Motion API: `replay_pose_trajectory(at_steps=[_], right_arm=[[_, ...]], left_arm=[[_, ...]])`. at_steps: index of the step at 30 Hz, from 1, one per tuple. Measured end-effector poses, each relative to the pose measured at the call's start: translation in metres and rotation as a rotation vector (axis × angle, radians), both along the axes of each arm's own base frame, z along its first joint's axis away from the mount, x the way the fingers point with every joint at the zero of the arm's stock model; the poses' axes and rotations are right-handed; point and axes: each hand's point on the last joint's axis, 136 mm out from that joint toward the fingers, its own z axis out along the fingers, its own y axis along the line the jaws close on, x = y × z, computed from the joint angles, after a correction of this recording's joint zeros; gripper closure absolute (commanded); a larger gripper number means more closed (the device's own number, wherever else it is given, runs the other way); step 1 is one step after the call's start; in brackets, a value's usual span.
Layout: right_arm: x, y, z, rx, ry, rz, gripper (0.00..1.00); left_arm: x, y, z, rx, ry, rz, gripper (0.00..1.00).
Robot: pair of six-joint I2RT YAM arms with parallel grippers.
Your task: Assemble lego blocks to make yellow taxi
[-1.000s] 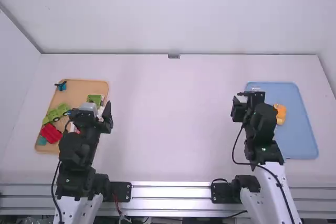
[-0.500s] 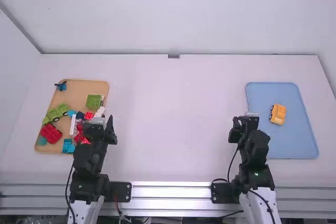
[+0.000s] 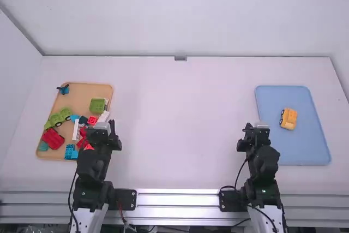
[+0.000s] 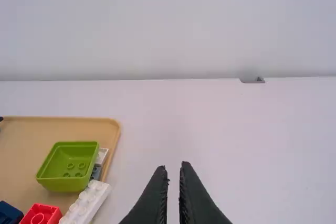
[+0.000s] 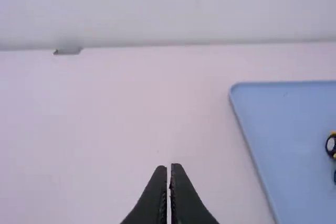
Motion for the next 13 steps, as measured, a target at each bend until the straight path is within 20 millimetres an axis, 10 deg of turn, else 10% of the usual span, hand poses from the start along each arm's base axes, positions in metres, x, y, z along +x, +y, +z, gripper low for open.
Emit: replay_pose_trajectory(at_steps=[13], right_arm=[[-0.003, 0.000, 0.033, 0.002, -0.143, -0.002, 1.00]], left_arm=[[0.000, 0.000, 0.000, 0.000, 0.000, 0.000, 1.00]])
